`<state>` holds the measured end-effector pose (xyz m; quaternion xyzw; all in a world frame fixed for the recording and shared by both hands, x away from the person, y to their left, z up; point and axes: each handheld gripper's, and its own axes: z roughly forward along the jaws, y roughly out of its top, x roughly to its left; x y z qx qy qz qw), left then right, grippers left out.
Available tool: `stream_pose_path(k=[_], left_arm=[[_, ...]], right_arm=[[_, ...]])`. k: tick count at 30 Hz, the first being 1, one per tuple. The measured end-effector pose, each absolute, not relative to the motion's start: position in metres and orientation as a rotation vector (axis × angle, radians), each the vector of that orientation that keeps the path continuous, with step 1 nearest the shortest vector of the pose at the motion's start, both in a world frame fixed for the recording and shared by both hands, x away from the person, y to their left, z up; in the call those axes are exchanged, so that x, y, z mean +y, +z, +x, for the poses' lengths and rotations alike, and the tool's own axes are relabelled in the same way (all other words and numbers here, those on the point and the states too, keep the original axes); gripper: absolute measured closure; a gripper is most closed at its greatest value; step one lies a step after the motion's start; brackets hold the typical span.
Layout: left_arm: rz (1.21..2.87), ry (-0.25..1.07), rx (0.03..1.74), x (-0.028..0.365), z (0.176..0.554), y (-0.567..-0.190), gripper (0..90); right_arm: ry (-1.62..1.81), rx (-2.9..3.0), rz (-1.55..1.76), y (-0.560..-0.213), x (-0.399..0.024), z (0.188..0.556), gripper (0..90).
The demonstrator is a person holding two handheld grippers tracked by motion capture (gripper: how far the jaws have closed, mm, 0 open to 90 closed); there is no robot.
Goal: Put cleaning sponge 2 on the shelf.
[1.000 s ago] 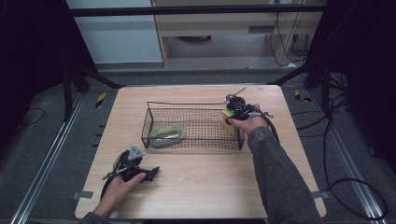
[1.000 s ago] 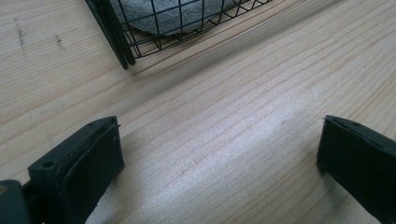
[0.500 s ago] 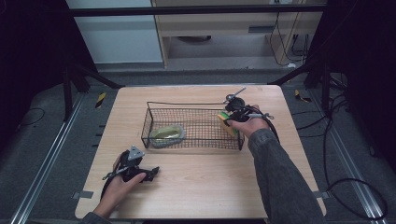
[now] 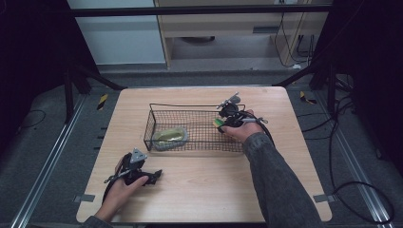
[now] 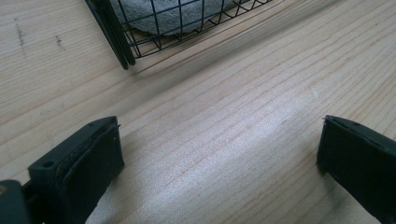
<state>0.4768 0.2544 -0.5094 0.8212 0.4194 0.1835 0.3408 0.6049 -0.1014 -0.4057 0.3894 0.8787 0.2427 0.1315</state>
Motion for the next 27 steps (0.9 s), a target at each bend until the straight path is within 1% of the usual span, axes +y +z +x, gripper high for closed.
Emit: stream_pose_path(k=[8, 11, 12, 16, 27], left_arm=[[2.137, 0.477, 1.091, 0.254, 0.477, -0.509, 0.0], [2.138, 0.477, 1.09, 0.255, 0.477, -0.509, 0.0], [2.139, 0.477, 1.089, 0.255, 0.477, -0.509, 0.0], [2.143, 0.476, 1.086, 0.255, 0.477, -0.509, 0.0], [2.138, 0.475, 1.088, 0.255, 0.477, -0.509, 0.0]], right_arm=[[0.714, 2.569, 1.119, -0.409, -0.092, 0.605, 52.2], [0.712, 2.576, 1.115, -0.411, -0.09, 0.605, 49.4], [0.712, 2.574, 1.123, -0.411, -0.089, 0.605, 47.2], [0.719, 2.582, 1.123, -0.411, -0.087, 0.604, 45.5], [0.755, 2.557, 1.136, -0.402, -0.092, 0.6, 39.7]])
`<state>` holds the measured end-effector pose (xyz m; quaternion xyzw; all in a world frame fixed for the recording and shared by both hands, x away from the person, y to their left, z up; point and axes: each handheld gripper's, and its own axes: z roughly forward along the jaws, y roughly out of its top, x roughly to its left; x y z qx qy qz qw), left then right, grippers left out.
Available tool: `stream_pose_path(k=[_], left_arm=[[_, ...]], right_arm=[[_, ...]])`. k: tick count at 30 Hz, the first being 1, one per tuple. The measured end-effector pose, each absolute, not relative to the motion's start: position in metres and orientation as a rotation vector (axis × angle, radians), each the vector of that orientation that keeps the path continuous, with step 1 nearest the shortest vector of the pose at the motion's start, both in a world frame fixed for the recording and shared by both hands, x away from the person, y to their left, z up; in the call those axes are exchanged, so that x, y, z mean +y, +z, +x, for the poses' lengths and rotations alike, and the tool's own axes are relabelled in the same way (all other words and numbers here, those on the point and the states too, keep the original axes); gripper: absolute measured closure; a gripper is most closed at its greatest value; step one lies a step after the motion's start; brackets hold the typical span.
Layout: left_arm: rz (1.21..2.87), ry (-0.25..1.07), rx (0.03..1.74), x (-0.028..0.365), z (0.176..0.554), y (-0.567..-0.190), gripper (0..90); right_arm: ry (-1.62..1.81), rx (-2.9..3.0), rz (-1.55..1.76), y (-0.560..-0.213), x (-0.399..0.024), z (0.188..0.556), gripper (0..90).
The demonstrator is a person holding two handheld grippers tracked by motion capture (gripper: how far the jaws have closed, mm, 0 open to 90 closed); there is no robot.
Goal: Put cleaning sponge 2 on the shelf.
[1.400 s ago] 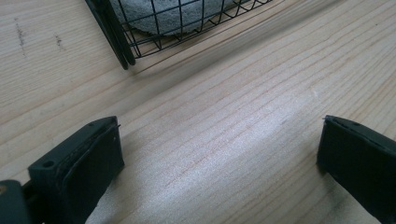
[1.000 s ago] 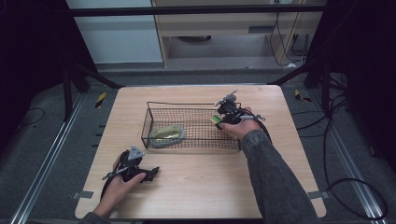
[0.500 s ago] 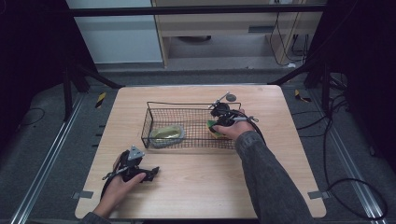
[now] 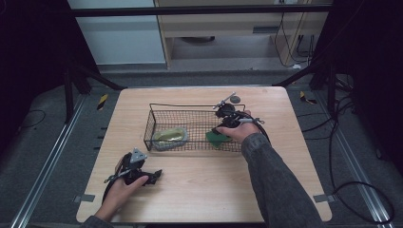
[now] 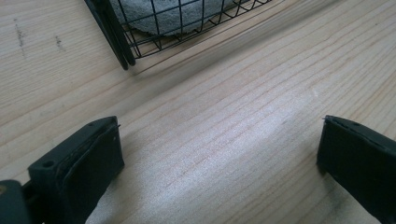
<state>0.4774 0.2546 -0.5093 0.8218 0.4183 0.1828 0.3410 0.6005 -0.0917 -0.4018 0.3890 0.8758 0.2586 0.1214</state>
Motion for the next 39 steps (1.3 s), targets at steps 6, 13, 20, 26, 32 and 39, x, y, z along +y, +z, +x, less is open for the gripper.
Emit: stream_pose_path(k=[6, 13, 20, 26, 32, 39], left_arm=[[2.145, 0.475, 1.085, 0.255, 0.478, -0.509, 0.0], [2.146, 0.474, 1.083, 0.255, 0.478, -0.509, 0.0], [2.145, 0.475, 1.083, 0.255, 0.478, -0.509, 0.0], [2.146, 0.474, 1.083, 0.255, 0.478, -0.509, 0.0], [2.146, 0.475, 1.083, 0.255, 0.478, -0.509, 0.0], [2.145, 0.475, 1.083, 0.255, 0.478, -0.509, 0.0]], right_arm=[[0.792, 2.542, 1.119, -0.395, -0.096, 0.596, 34.9], [0.804, 2.513, 1.116, -0.393, -0.096, 0.589, 25.8], [0.822, 2.442, 1.124, -0.388, -0.101, 0.585, 11.3], [0.864, 2.375, 1.148, -0.38, -0.114, 0.581, 7.5], [0.914, 2.291, 1.179, -0.375, -0.136, 0.566, 6.5], [0.934, 2.238, 1.24, -0.384, -0.17, 0.545, 6.5]])
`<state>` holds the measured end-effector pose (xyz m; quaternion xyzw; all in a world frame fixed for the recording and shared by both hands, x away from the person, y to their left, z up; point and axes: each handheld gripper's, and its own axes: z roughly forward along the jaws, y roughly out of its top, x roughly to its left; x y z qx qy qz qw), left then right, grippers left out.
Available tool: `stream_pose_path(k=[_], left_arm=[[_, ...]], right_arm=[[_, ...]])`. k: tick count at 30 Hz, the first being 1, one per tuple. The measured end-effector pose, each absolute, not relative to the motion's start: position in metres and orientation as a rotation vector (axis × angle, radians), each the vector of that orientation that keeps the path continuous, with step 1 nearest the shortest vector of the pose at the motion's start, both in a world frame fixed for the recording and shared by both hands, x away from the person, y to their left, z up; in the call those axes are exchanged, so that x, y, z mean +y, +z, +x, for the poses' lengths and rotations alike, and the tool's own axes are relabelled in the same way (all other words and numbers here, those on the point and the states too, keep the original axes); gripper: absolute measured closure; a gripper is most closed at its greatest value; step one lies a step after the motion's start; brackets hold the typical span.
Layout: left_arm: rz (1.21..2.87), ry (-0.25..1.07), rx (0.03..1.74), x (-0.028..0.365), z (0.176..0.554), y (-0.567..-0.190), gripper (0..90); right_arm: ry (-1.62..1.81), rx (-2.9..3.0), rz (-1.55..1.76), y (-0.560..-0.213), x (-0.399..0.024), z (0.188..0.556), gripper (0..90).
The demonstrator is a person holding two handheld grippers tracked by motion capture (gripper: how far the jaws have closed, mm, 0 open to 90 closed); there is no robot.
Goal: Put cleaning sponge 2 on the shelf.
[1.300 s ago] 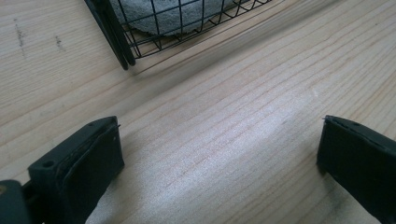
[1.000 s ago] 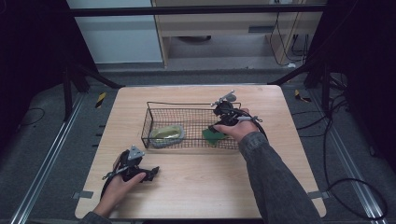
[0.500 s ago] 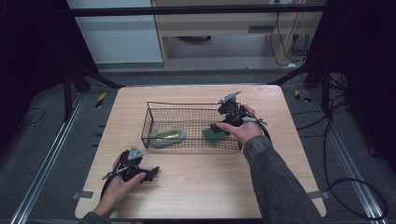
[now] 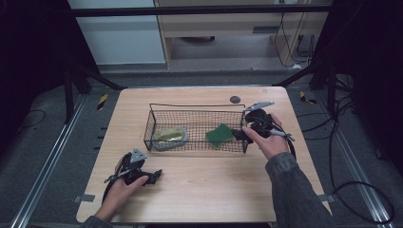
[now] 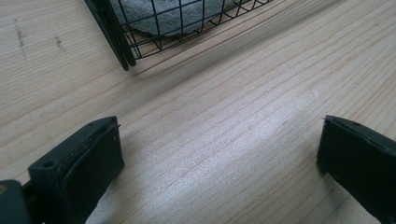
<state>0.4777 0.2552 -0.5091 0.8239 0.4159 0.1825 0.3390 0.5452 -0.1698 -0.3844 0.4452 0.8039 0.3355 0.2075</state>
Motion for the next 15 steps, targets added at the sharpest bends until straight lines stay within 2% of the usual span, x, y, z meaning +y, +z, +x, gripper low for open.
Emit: stream_pose_path(k=[6, 15], left_arm=[[2.146, 0.475, 1.083, 0.255, 0.478, -0.509, 0.0], [2.146, 0.475, 1.083, 0.255, 0.478, -0.509, 0.0]], right_arm=[[0.94, 2.201, 1.289, -0.398, -0.201, 0.526, 11.1], [0.966, 2.153, 1.339, -0.43, -0.238, 0.503, 12.3]])
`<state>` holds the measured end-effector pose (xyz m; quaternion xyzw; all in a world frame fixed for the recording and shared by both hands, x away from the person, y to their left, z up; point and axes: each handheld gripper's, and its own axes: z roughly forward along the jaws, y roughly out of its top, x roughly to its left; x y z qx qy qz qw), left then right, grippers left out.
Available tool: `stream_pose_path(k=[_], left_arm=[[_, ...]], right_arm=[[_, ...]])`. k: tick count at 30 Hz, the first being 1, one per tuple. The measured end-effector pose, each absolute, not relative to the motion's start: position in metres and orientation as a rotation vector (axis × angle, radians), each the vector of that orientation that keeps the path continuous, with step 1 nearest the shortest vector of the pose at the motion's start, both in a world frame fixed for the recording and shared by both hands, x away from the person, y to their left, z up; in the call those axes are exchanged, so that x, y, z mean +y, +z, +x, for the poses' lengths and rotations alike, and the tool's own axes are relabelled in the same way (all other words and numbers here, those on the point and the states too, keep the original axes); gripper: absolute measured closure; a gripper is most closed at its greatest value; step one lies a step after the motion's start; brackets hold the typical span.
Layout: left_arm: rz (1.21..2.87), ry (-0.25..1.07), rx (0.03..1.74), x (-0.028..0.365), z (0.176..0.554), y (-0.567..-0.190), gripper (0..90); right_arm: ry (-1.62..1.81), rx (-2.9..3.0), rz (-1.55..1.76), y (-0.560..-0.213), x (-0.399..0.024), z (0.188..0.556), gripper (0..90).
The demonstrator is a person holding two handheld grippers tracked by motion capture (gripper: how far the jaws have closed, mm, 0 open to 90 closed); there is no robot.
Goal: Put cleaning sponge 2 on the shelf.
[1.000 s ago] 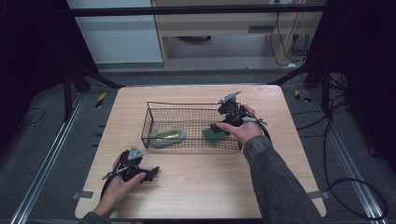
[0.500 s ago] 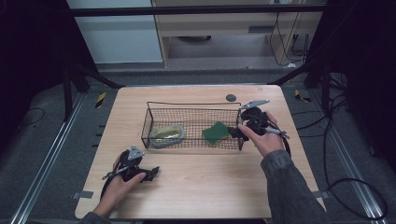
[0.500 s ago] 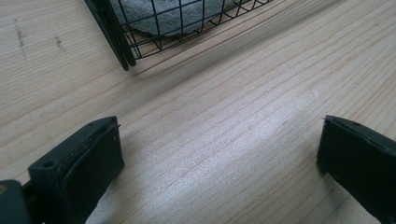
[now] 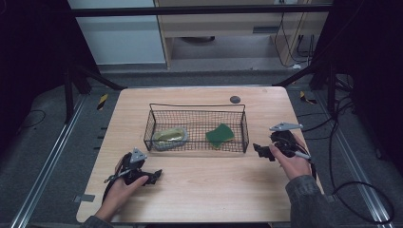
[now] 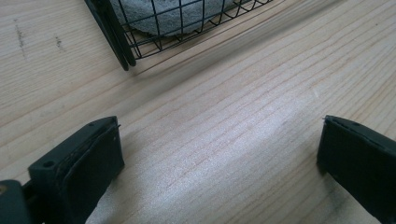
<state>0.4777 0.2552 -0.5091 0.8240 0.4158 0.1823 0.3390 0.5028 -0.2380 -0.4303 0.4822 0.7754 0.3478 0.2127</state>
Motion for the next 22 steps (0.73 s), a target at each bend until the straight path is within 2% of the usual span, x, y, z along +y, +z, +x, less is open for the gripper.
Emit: stream_pose_path(k=[13, 22], left_arm=[[2.145, 0.475, 1.083, 0.255, 0.478, -0.509, 0.0], [2.145, 0.475, 1.083, 0.255, 0.478, -0.509, 0.0]], right_arm=[[0.897, 2.056, 1.463, -0.5, -0.258, 0.501, 11.7], [0.882, 2.026, 1.479, -0.512, -0.255, 0.505, 5.8]])
